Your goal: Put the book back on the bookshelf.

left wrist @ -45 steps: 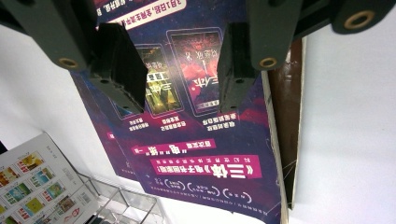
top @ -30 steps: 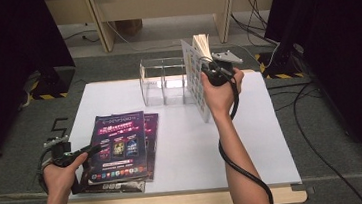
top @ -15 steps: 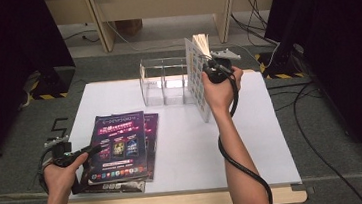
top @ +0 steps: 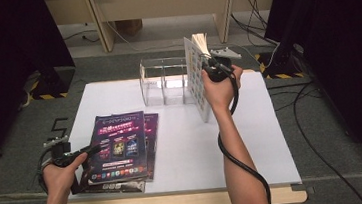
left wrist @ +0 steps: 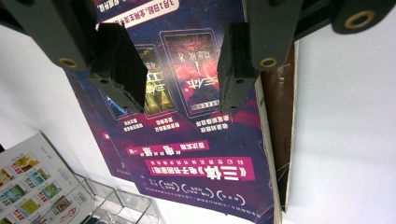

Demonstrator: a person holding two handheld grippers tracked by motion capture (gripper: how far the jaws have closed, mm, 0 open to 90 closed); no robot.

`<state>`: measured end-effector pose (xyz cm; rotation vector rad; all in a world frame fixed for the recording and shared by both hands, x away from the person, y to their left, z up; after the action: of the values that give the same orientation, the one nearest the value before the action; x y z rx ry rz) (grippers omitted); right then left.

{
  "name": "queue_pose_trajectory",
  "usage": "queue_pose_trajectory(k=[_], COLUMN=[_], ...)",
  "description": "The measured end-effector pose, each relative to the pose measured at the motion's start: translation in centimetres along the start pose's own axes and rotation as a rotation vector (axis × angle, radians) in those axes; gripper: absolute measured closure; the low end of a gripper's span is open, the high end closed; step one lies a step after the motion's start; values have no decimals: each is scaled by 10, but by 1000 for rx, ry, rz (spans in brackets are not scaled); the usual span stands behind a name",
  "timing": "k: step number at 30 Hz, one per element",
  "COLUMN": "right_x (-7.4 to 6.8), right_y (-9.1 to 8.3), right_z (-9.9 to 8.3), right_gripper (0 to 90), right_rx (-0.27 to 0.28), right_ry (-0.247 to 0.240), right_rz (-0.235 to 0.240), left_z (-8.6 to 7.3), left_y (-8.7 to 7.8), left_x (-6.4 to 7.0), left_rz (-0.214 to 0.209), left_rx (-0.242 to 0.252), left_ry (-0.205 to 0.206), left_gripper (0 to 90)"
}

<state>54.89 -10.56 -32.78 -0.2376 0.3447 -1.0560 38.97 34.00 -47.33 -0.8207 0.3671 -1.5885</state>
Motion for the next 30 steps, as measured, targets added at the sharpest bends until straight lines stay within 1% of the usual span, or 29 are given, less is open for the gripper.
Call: queue_pose_trajectory(k=[10, 18, 20, 21, 30], right_x=[0, -1, -2, -1, 1], right_y=[5, 9, 10, 10, 16], right_z=[0, 5, 6, 7, 10], right_gripper=[743, 743, 743, 743, 743], right_rx=[39, 51, 54, 59, 58], right_ry=[-2, -8, 0, -7, -6], right_rz=[-2, -8, -10, -12, -18], left_z=[0, 0, 1, 1, 0], left_y=[0, 0, -1, -1, 0], left_x=[-1, -2, -2, -2, -3], left_rz=[-2, 2, 1, 0, 1], left_rx=[0, 1, 2, 3, 0], left_ry=[-4, -3, -4, -4, -4], left_gripper=[515, 516, 516, 516, 516])
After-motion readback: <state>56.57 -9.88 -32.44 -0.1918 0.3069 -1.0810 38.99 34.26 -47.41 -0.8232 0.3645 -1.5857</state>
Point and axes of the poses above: each handheld gripper's, and its own axes: y roughly forward along the jaws, z roughly out of its top, x roughly to its right, the point moved 3 cm from there along y, roughly forward along the jaws, and after that the axes turned 14 degrees about z, right-handed, at the moved point
